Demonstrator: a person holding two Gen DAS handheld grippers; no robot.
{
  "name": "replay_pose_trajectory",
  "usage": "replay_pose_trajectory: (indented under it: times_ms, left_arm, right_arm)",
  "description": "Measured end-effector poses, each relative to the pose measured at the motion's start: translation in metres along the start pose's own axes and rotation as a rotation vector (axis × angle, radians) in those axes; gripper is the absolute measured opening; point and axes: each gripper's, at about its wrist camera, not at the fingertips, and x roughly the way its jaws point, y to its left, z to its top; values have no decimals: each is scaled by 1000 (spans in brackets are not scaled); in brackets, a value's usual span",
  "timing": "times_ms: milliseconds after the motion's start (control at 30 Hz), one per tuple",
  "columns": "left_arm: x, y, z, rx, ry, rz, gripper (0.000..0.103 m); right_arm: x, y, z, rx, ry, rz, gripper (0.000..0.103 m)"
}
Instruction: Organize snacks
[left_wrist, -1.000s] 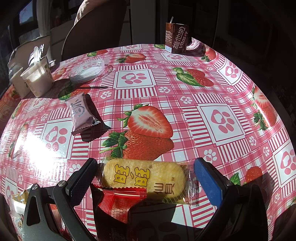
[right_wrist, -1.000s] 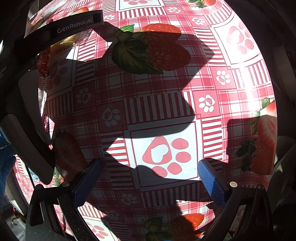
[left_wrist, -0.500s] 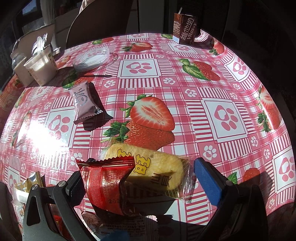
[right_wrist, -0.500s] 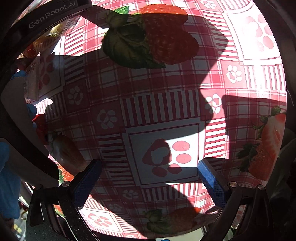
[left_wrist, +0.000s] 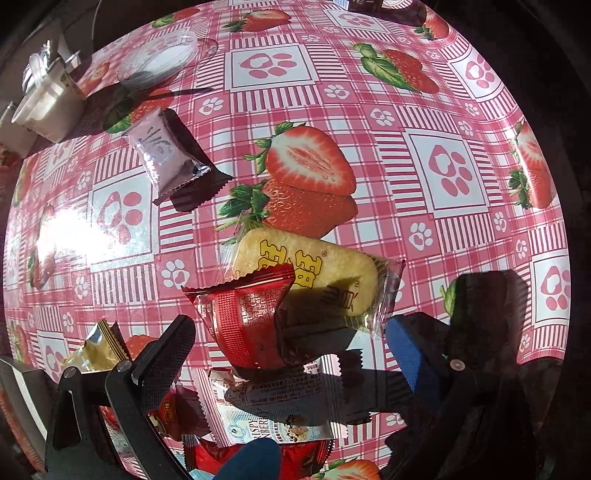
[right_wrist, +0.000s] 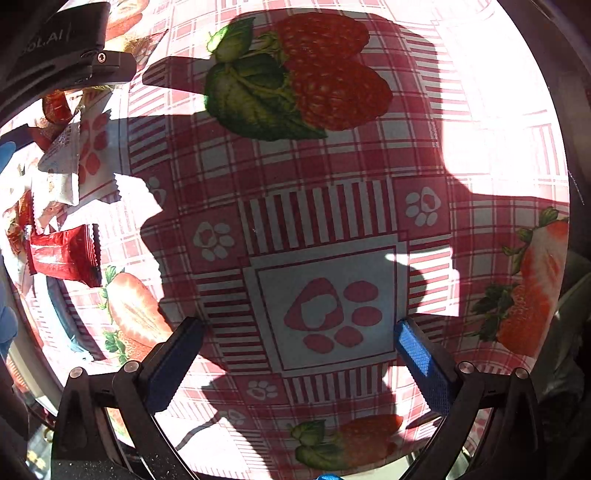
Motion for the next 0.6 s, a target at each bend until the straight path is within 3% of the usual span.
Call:
replay_pose_trajectory:
  times_ms: [100, 233, 400, 600]
  left_arm:
    - [-29, 25, -15, -20, -23, 0, 103]
    - [-51, 82, -48, -104, -42, 90, 103]
    - [-39, 146, -90, -257, 35, 137, 103]
    - [-18, 176, -98, -334, 98, 117, 103]
  right_arm:
    - [-4, 3, -5, 0, 1, -1, 103]
    - [-4, 3, -6, -1, 1, -1, 103]
    - [-6, 2, -20, 0, -8, 0, 103]
    - [-6, -4, -26, 0, -27, 1, 103]
